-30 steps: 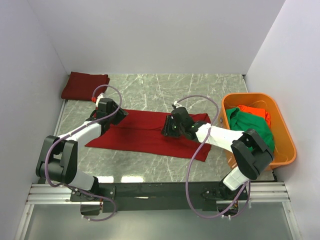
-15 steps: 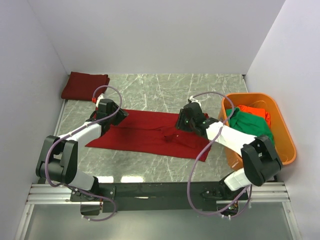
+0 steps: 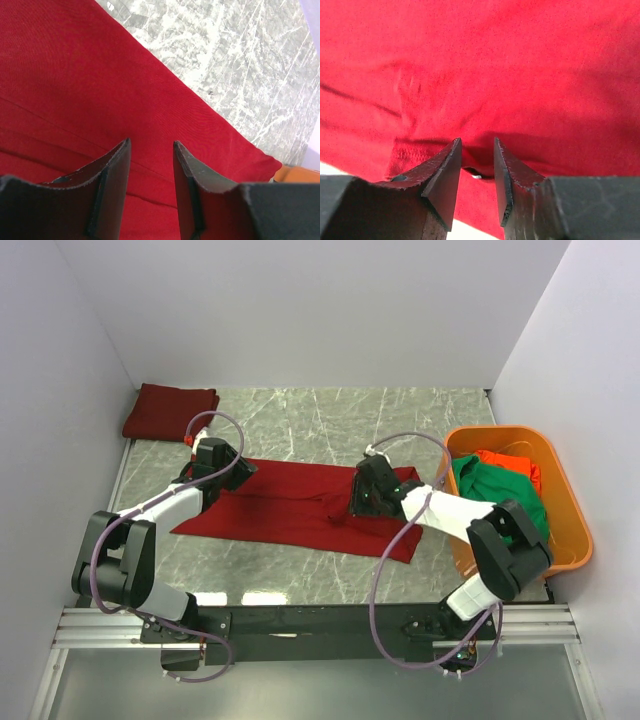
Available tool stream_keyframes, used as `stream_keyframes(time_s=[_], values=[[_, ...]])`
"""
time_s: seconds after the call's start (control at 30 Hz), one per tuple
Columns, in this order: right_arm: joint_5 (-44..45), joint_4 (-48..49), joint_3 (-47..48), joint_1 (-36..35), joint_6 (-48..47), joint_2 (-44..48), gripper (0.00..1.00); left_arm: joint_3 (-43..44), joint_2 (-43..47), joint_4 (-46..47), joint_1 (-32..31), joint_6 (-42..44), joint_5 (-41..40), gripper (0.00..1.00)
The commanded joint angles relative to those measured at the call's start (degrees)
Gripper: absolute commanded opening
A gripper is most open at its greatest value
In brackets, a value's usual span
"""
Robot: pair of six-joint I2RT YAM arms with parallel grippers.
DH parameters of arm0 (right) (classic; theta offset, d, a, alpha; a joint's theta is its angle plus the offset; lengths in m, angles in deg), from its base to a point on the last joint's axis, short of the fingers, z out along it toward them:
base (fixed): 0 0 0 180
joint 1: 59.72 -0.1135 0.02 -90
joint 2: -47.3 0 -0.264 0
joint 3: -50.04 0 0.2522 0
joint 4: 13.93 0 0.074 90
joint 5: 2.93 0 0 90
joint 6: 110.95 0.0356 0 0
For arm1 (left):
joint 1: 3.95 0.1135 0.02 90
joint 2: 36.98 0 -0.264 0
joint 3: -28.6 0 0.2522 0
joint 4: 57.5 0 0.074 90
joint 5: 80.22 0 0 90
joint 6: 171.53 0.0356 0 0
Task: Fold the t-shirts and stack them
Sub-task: Fold the tshirt
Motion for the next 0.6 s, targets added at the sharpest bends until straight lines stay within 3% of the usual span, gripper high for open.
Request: stream_keyframes(time_s=[0.0,0.3,0.57], values=[[-0.5,0.0,-2.7,-1.4,-0.4,5.1,0.39,-0.7,1.8,2.3,-0.3,-0.1,0.9,0.45],[-2.1,-0.1,-10.3,-4.8,2.9,13.8,0.38,-0.7,1.8,2.5,-0.3,0.0,1.1,0.45],[-2.1,-1.2,-11.3,-7.0,5.2,17.8,0.37,0.2,1.4,1.8,-0.4,0.1,0.7,0.46]])
